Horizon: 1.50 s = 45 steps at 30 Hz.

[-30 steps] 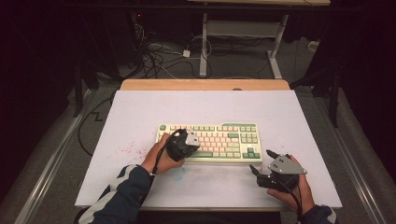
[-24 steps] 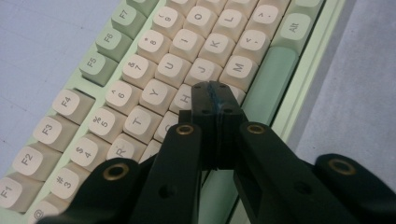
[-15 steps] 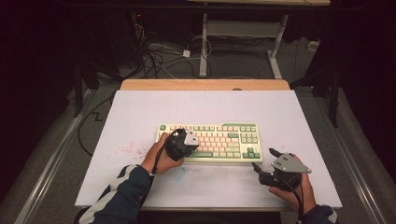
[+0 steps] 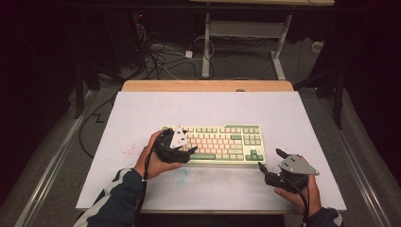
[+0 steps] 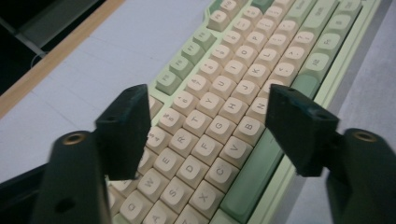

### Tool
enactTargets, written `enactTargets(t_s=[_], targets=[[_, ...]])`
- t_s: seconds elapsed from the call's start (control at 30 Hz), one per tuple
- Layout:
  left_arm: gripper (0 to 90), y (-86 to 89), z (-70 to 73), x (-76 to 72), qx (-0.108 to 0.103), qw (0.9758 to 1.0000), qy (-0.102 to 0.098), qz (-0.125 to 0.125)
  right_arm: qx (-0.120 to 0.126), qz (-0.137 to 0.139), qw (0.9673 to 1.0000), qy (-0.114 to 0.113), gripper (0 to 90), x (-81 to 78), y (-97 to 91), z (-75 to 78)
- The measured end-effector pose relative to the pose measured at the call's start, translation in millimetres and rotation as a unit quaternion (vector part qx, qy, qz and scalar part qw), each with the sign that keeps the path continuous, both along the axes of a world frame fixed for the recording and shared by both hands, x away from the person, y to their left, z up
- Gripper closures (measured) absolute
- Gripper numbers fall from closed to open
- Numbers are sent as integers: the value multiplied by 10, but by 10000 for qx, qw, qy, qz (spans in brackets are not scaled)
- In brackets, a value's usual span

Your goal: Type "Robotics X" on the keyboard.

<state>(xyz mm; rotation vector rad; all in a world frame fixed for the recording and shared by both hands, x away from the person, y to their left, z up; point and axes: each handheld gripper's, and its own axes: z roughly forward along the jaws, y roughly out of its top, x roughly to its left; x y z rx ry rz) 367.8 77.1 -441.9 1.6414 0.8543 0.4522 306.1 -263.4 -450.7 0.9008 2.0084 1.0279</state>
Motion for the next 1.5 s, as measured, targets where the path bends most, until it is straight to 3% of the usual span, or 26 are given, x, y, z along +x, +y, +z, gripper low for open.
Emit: enactTargets(t_s=[0.07,0.17,0.23,0.63,0.73,0.87,0.9,1.0,1.07,1.1,1.17,1.2,1.37,1.5], targets=[[254,60,18,-21,41,9998,-173,98,-6,6,10000,17,253,1,2,-3],[222,158,48,-45,-90,9995,-227,187,-31,28,10000,25,253,3,6,-9],[188,213,43,-58,-55,9992,-283,276,-52,53,10000,49,253,7,12,-18],[188,536,-59,-196,-47,9972,-336,664,-230,172,9995,104,254,20,71,-62],[187,604,-88,-246,15,9965,-339,770,-215,448,9985,223,273,25,100,-52],[181,704,-118,-328,-21,9959,-287,858,-238,628,9975,213,360,27,149,-9],[181,728,-131,-344,-13,9955,-292,900,-174,785,9964,257,406,48,182,31],[181,800,-175,-386,-40,9950,-198,981,-126,872,9951,459,447,102,225,63],[181,831,-205,-410,-31,9947,-128,1018,67,1109,9904,821,592,199,271,93],[181,840,-216,-422,-47,9945,-119,1037,-7,1100,9902,855,632,228,299,105],[181,848,-229,-446,-78,9947,-74,1026,-75,1154,9895,866,665,254,328,119],[181,846,-239,-454,-41,9947,-87,1023,-168,1186,9891,854,740,306,395,145],[181,841,-252,-456,13,9947,-94,1025,-179,1423,9852,936,890,494,583,208],[181,830,-266,-447,27,9946,-75,1032,-223,1464,9841,983,900,674,752,233]])
